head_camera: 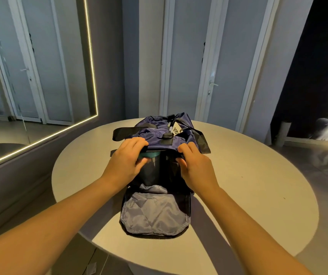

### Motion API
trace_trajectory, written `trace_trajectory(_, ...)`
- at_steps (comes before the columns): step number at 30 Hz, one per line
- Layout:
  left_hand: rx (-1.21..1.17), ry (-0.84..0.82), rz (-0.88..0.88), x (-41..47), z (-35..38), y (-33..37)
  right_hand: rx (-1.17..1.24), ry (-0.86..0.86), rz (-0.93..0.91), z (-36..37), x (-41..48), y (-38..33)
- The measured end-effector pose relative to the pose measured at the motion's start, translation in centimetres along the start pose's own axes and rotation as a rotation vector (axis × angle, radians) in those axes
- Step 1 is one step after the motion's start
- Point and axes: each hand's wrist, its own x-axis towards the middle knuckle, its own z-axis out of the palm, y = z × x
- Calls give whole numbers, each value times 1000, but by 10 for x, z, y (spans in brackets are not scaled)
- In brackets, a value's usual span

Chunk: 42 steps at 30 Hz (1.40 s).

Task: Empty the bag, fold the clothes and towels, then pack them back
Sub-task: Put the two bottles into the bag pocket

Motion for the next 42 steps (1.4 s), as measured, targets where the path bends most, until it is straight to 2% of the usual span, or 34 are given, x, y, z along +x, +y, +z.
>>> trace_trajectory(4,61,-43,-21,9,-6,6,163,-26,64,-12,-4,3)
trace_trajectory(6,128,-62,-36,14,-12,12,319,-30,226,-26,-16,10)
trace_trajectory(8,185,-22,-21,12,-16,23,346,-50,398,-32,-34,27)
trace_trajectory(11,57,29,50,-10,-13,56,401,-228,623,-26,-62,48)
trace_trajectory(12,-23,-9,79,-20,-10,68,446,-288,673,-22,-68,51)
trace_trajectory(14,-113,-212,55,-40,-1,91,491,-368,735,-14,-76,52)
trace_trajectory(17,-47,-506,-74,-63,18,117,481,-404,750,1,-81,51)
trace_trajectory(20,112,-610,-86,-73,26,135,471,-372,713,14,-79,48)
trace_trajectory(24,172,-698,-72,-72,21,139,515,-250,654,16,-71,43)
trace_trajectory(27,156,-614,-28,-63,6,136,486,-219,574,14,-63,40)
trace_trajectory(32,176,-323,154,-38,-8,123,322,-275,415,14,-53,41)
trace_trajectory(35,282,-153,305,-20,-7,111,346,-321,365,7,-54,47)
trace_trajectory(38,341,-62,386,4,-11,102,457,-340,302,-7,-62,44)
trace_trajectory(40,354,-55,370,14,-10,92,575,-346,353,-16,-72,35)
trace_trajectory(42,313,-58,354,18,-6,81,719,-301,526,-22,-87,25)
